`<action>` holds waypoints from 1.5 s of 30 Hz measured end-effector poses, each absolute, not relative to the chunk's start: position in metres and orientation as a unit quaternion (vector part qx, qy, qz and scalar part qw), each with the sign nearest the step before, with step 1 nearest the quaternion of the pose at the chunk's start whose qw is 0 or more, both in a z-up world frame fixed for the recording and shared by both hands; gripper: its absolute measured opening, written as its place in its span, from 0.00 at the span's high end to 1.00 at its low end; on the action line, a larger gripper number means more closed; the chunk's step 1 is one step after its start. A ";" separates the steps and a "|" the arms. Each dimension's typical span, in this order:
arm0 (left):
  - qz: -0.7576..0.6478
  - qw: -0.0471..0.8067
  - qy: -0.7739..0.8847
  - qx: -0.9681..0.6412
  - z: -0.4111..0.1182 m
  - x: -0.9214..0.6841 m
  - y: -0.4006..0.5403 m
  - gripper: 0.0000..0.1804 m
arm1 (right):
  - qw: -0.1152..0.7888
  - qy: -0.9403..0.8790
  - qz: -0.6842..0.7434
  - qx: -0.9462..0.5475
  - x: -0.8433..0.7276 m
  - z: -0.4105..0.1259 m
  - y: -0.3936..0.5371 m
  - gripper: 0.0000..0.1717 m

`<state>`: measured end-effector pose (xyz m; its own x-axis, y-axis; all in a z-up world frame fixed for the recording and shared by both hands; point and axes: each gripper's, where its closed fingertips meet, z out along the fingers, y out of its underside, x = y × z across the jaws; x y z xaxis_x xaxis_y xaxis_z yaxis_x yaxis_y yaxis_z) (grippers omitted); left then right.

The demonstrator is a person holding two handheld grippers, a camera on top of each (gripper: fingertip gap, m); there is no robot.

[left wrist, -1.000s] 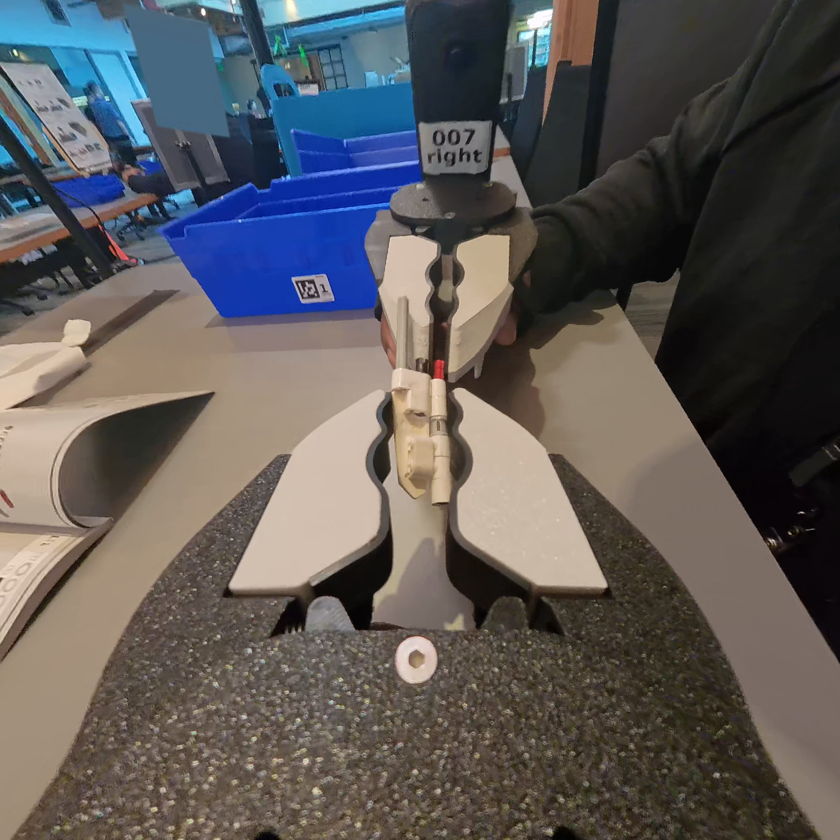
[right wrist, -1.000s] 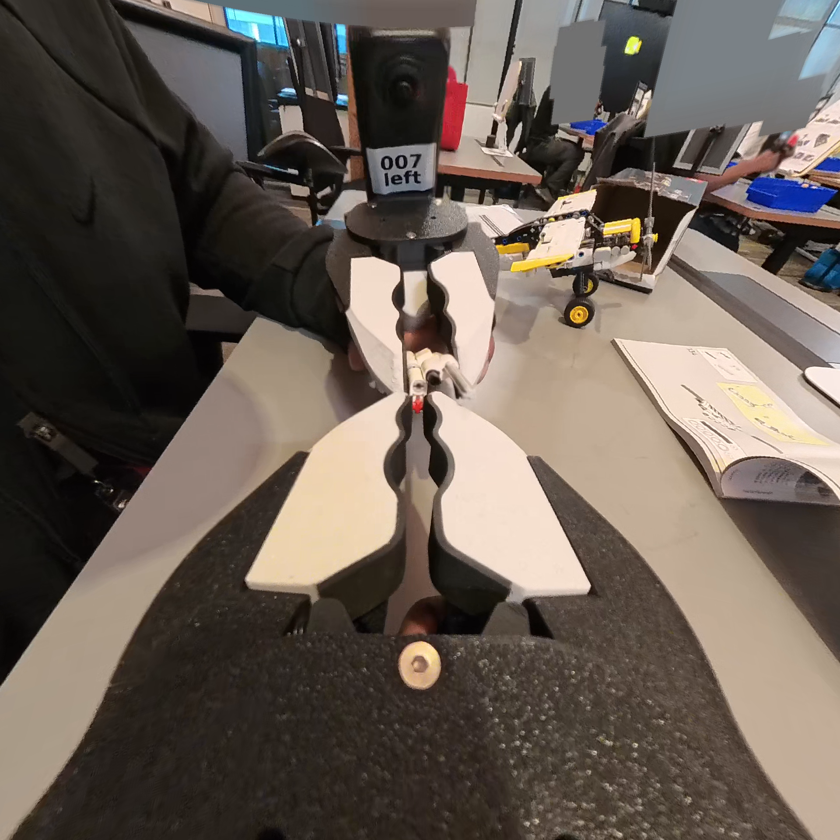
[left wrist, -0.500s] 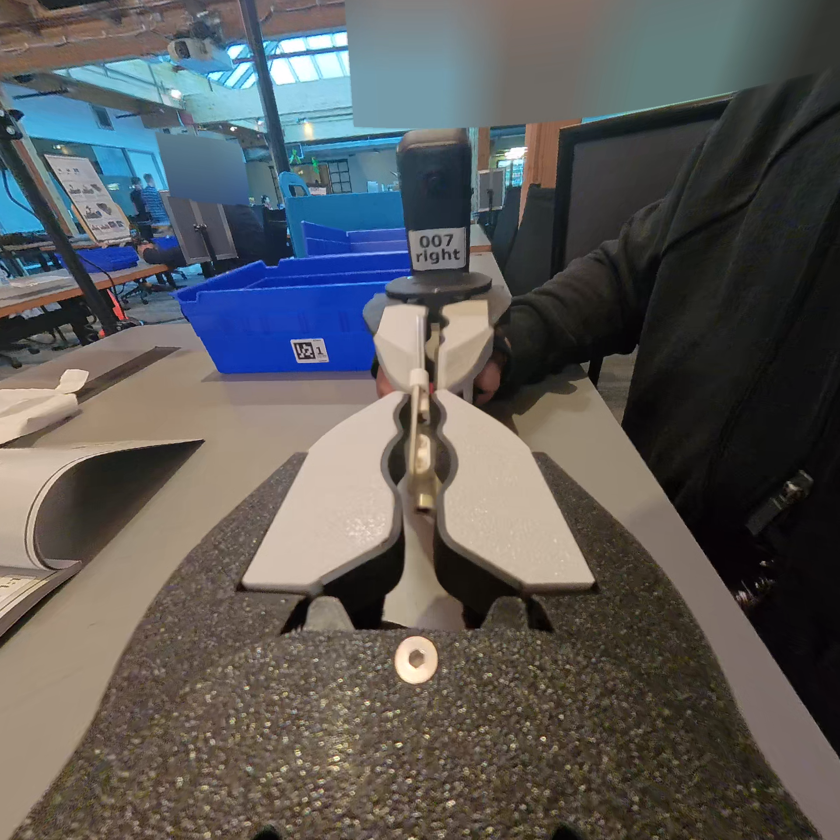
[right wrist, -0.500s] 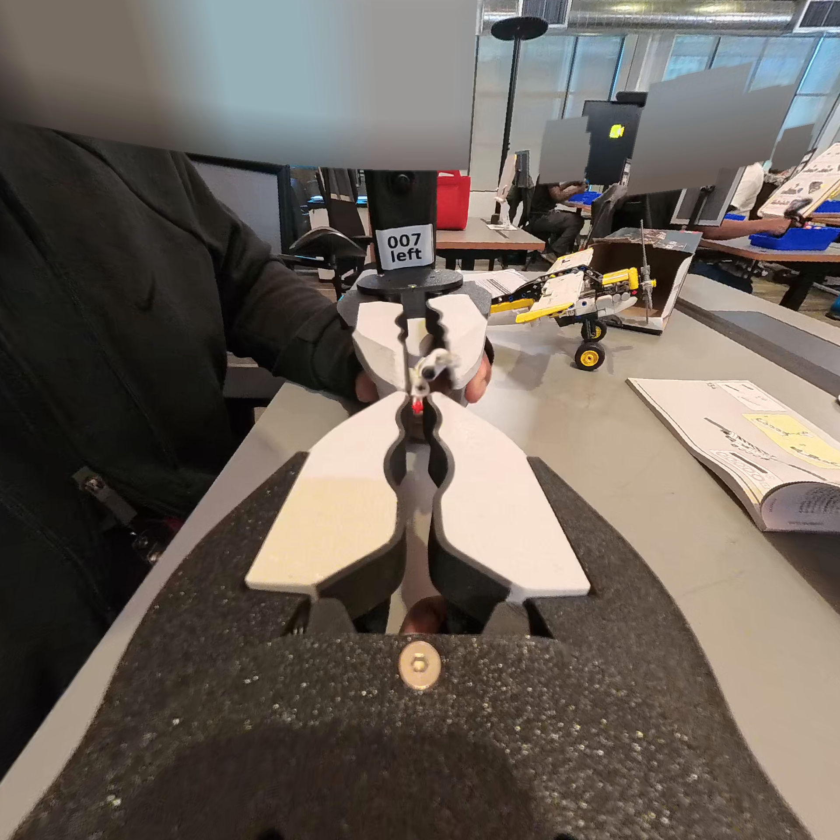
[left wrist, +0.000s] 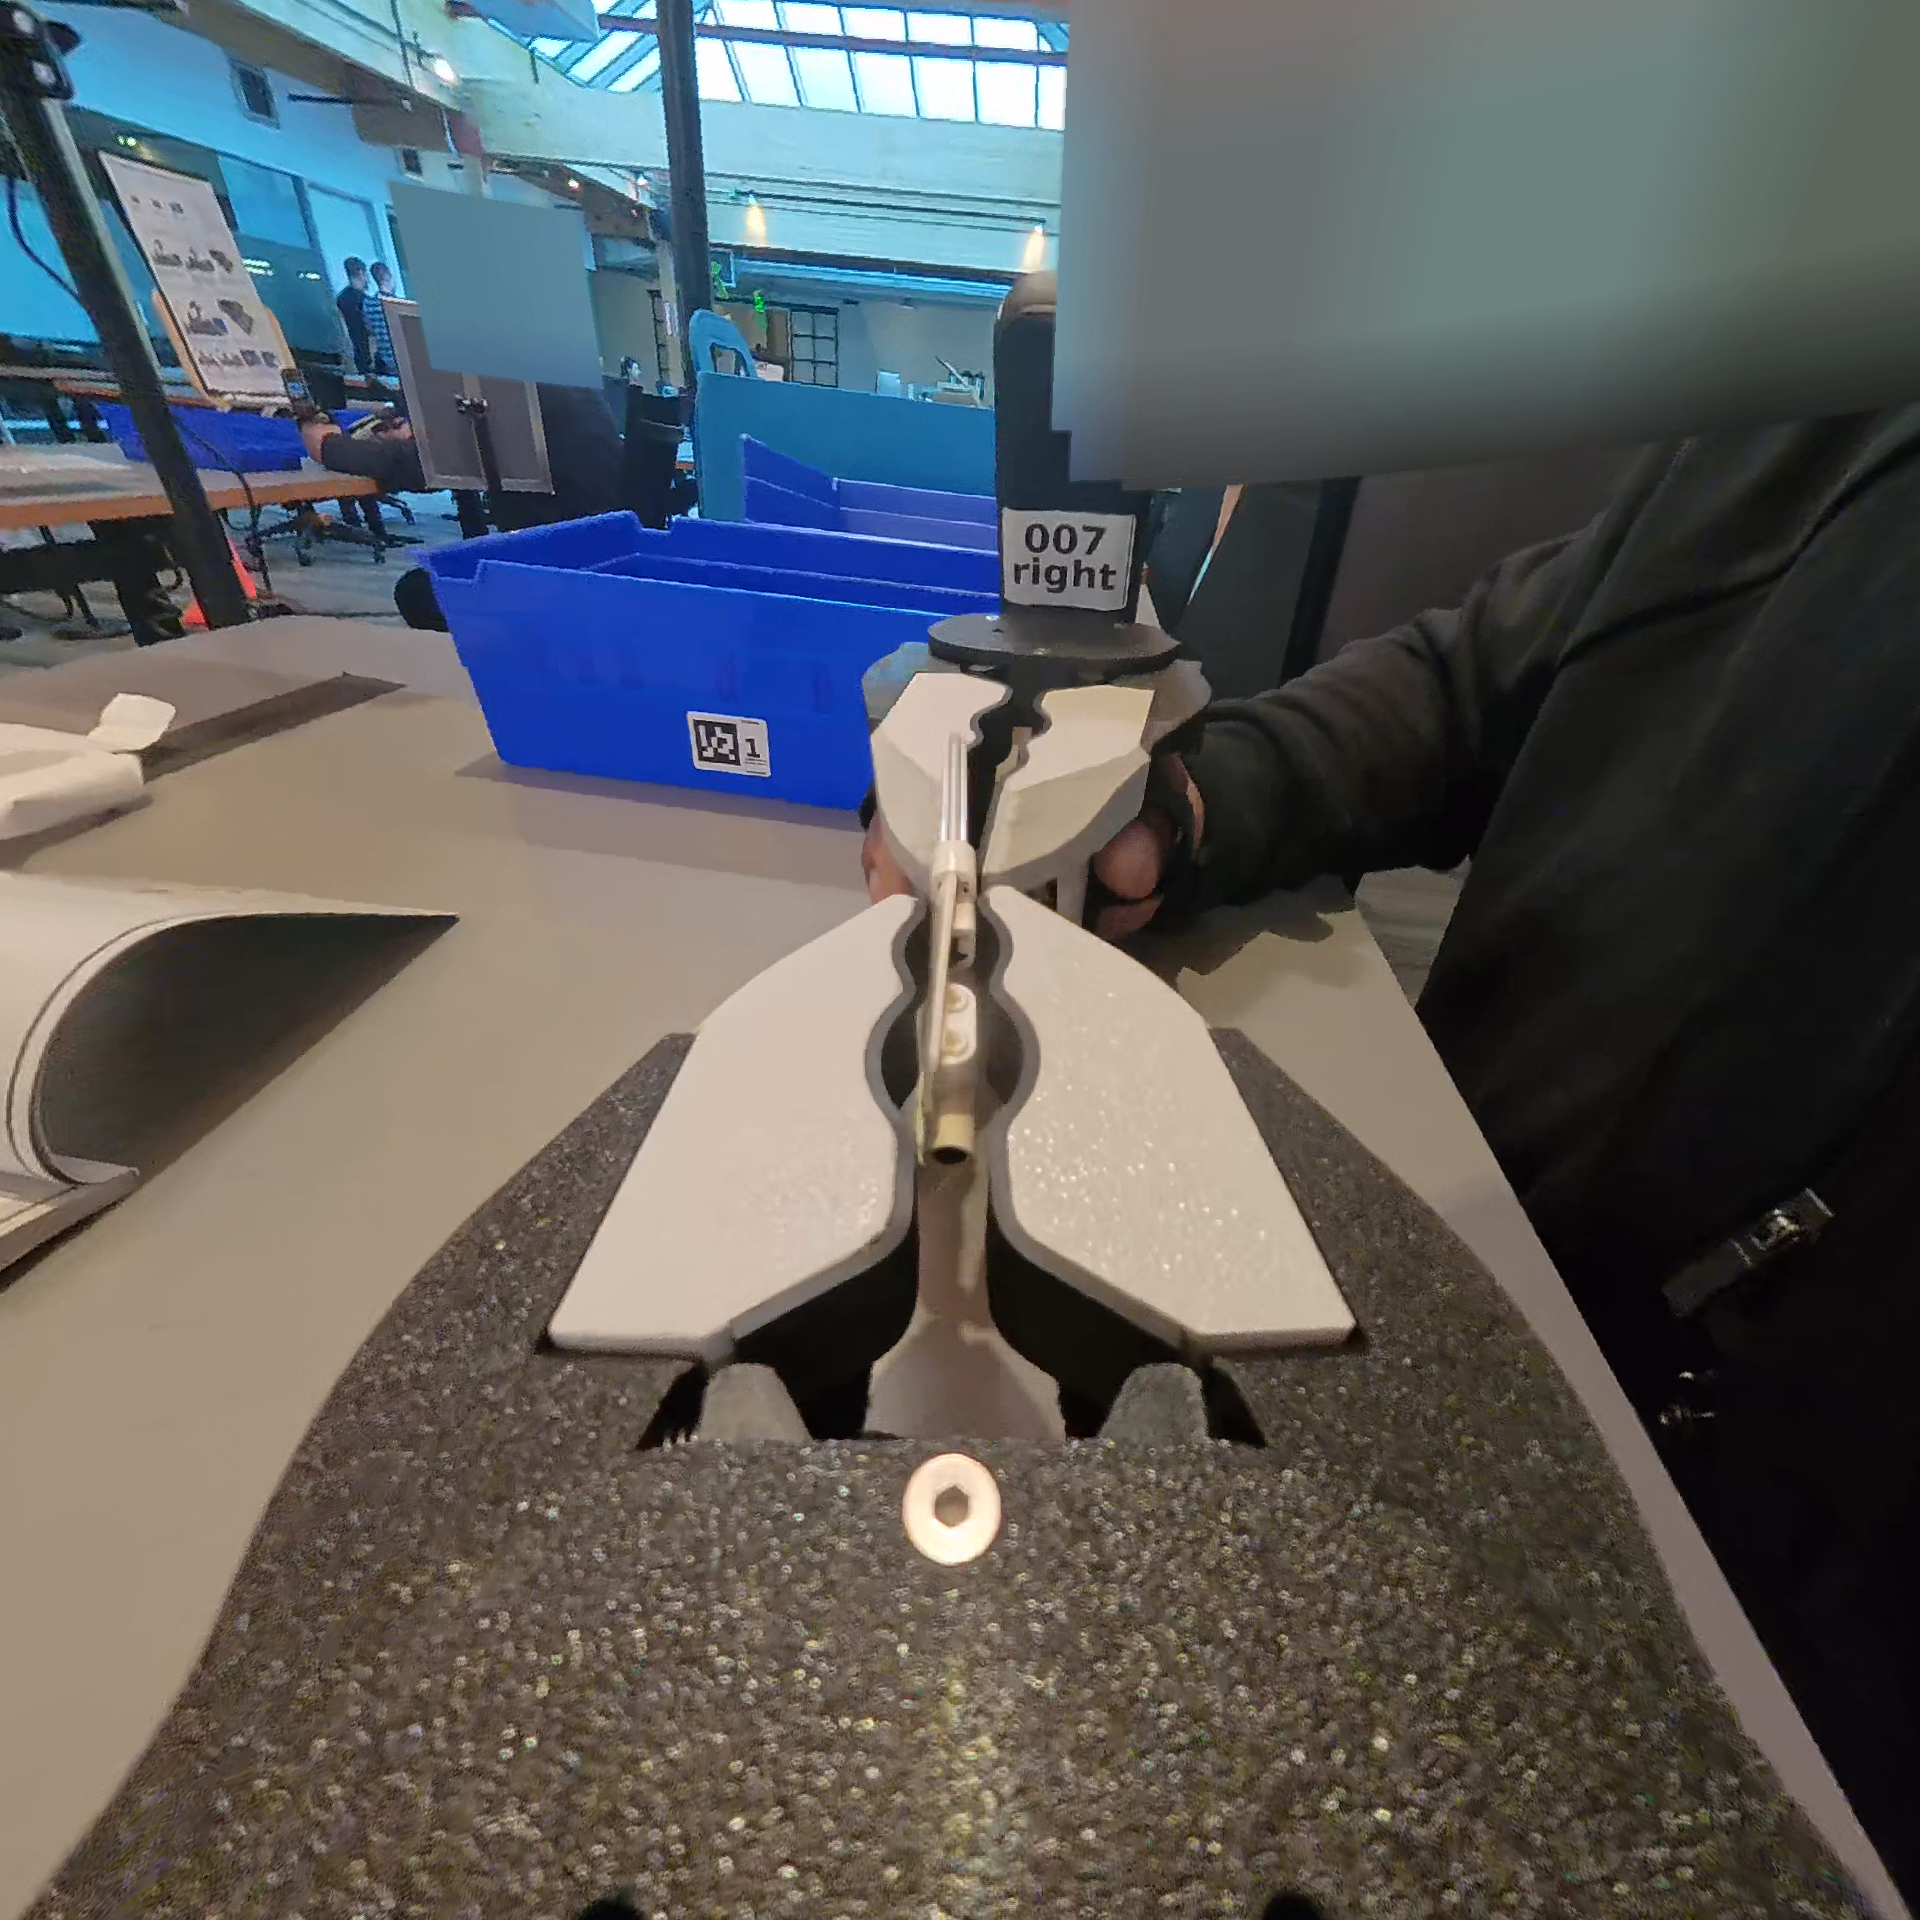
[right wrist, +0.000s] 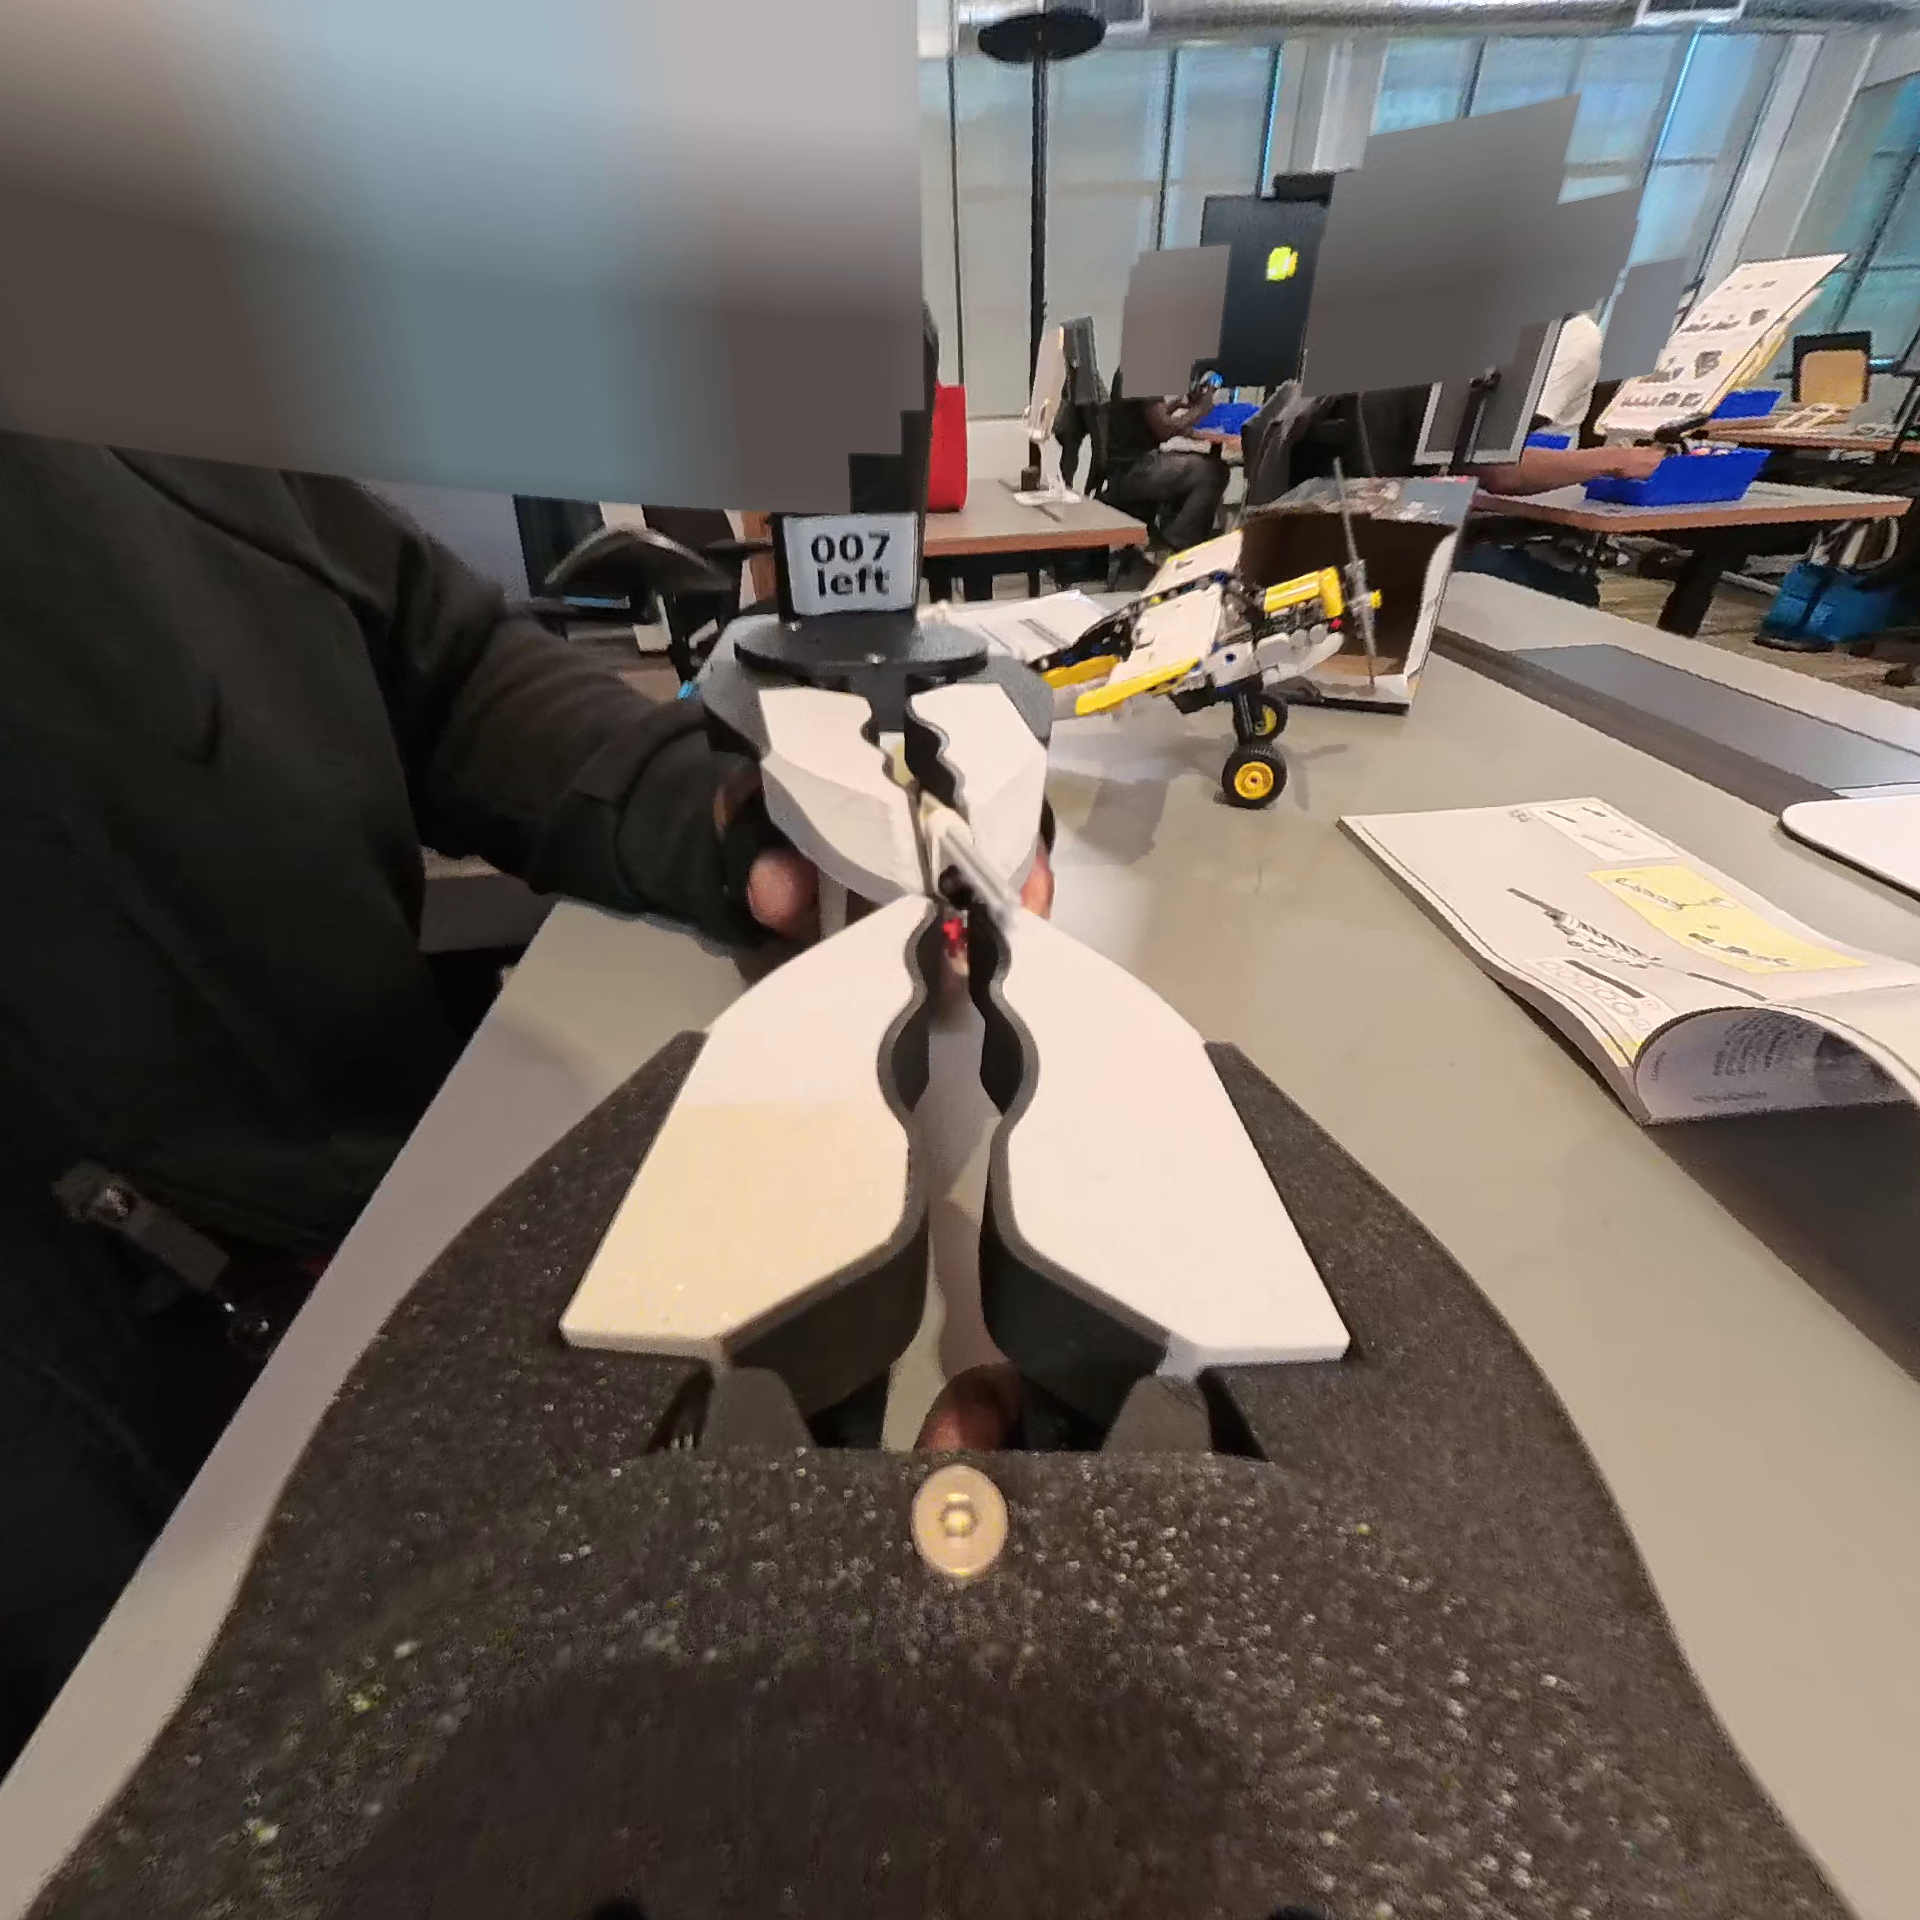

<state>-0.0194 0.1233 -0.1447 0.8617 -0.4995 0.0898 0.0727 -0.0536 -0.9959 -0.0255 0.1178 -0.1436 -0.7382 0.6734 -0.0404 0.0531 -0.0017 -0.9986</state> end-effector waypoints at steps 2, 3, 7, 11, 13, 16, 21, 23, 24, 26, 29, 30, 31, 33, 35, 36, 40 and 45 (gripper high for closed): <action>-0.224 0.667 0.138 -0.697 -0.145 -0.023 0.124 0.96 | 0.231 -0.650 0.666 -0.284 -0.028 -0.140 0.122 0.98; -0.230 0.663 0.131 -0.700 -0.146 -0.025 0.125 0.96 | 0.230 -0.645 0.669 -0.289 -0.029 -0.139 0.123 0.98; -0.254 0.658 0.097 -0.702 -0.145 -0.032 0.125 0.96 | 0.232 -0.637 0.670 -0.302 -0.033 -0.138 0.127 0.98; -0.333 0.676 0.041 -0.657 -0.129 -0.039 0.122 0.96 | 0.231 -0.632 0.670 -0.314 -0.037 -0.138 0.125 0.98; -0.377 0.679 0.012 -0.629 -0.122 -0.042 0.122 0.96 | 0.233 -0.634 0.664 -0.320 -0.039 -0.141 0.123 0.98; -0.453 0.674 -0.026 -0.583 -0.112 -0.045 0.120 0.96 | 0.241 -0.634 0.657 -0.329 -0.044 -0.142 0.120 0.98; -0.514 0.652 -0.070 -0.553 -0.112 -0.049 0.122 0.96 | 0.233 -0.620 0.676 -0.322 -0.047 -0.137 0.110 0.98; -0.514 0.649 -0.079 -0.556 -0.115 -0.050 0.124 0.96 | 0.232 -0.616 0.682 -0.318 -0.048 -0.135 0.106 0.98; -0.516 0.648 -0.084 -0.554 -0.115 -0.051 0.124 0.96 | 0.234 -0.618 0.679 -0.320 -0.049 -0.136 0.105 0.98; -0.515 0.648 -0.088 -0.554 -0.116 -0.052 0.125 0.96 | 0.239 -0.617 0.673 -0.330 -0.052 -0.137 0.105 0.98; -0.505 0.648 -0.090 -0.564 -0.119 -0.053 0.126 0.96 | 0.243 -0.614 0.665 -0.348 -0.057 -0.140 0.108 0.98; -0.500 0.648 -0.090 -0.568 -0.119 -0.053 0.127 0.96 | 0.244 -0.613 0.664 -0.352 -0.058 -0.141 0.109 0.98; -0.494 0.648 -0.088 -0.573 -0.120 -0.053 0.127 0.96 | 0.244 -0.613 0.663 -0.353 -0.058 -0.141 0.109 0.98; -0.489 0.648 -0.086 -0.578 -0.120 -0.053 0.127 0.96 | 0.245 -0.612 0.662 -0.356 -0.059 -0.142 0.110 0.98; -0.506 0.642 -0.089 -0.569 -0.119 -0.052 0.126 0.96 | 0.248 -0.609 0.661 -0.361 -0.061 -0.142 0.112 0.98; -0.516 0.638 -0.095 -0.563 -0.118 -0.052 0.126 0.96 | 0.249 -0.608 0.660 -0.364 -0.062 -0.142 0.113 0.98; -0.551 0.624 -0.107 -0.544 -0.117 -0.052 0.126 0.96 | 0.254 -0.612 0.659 -0.356 -0.061 -0.142 0.110 0.98; -0.547 0.627 -0.116 -0.542 -0.118 -0.056 0.127 0.96 | 0.257 -0.611 0.664 -0.345 -0.060 -0.140 0.109 0.98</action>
<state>-0.0563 0.1269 -0.1178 0.3744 -0.5609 0.7384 0.8117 -0.1866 -0.5534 -0.0595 0.1090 -0.1400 -0.6290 0.7639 -0.1442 0.0808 -0.1203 -0.9894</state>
